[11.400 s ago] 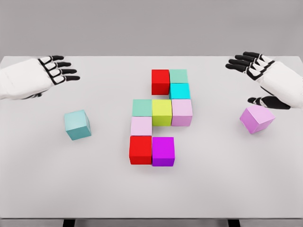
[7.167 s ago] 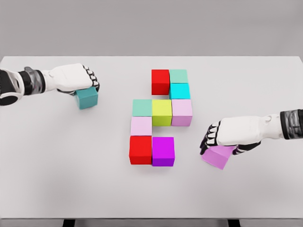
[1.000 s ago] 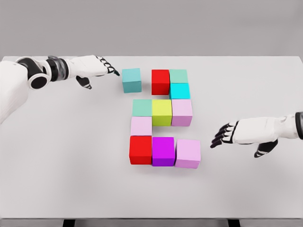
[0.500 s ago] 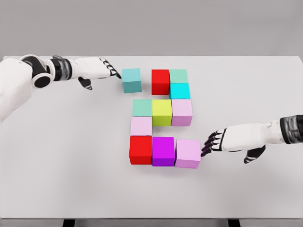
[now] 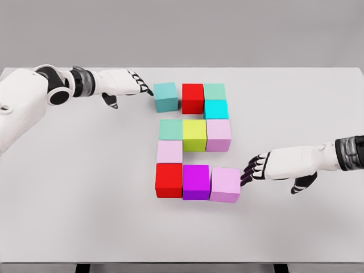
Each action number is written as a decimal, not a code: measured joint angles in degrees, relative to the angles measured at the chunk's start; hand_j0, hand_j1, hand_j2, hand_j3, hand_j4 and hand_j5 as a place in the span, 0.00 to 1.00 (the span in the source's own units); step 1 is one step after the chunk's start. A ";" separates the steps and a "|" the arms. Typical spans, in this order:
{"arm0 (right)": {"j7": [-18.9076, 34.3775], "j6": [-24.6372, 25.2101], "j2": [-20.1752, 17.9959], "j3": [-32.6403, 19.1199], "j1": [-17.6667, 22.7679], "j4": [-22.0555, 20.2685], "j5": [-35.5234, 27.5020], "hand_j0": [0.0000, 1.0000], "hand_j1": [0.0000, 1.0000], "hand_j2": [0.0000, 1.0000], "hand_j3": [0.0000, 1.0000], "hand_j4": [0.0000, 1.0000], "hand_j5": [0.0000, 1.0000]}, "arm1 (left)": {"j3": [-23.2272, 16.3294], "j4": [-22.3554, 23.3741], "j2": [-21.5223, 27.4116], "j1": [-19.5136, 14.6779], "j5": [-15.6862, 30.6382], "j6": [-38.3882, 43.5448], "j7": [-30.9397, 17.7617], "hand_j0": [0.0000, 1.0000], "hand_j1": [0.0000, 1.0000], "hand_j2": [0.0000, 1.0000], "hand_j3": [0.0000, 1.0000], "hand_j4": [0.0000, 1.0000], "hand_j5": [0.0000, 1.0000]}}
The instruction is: Assemble the squares on the desktop into the number 2
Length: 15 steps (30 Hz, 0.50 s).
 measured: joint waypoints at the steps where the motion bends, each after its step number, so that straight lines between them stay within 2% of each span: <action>1: 0.00 0.00 0.00 -0.02 0.00 0.02 -0.01 1.00 1.00 1.00 1.00 1.00 1.00 | 0.00 0.10 -0.03 -0.09 -0.02 0.00 -0.02 0.94 0.94 0.94 0.94 0.94 0.94; 12: 0.00 0.00 0.63 -0.31 -0.09 0.15 -0.06 1.00 1.00 1.00 1.00 1.00 1.00 | 0.04 3.64 -1.58 -1.32 -0.07 0.00 -0.06 0.94 0.94 0.94 0.94 0.94 0.94; 15: 0.00 0.00 0.54 -0.60 -0.09 1.48 -0.12 1.00 1.00 1.00 1.00 1.00 1.00 | 0.06 4.13 -2.05 -1.58 -0.07 0.00 -0.06 0.94 0.94 0.94 0.94 0.94 0.94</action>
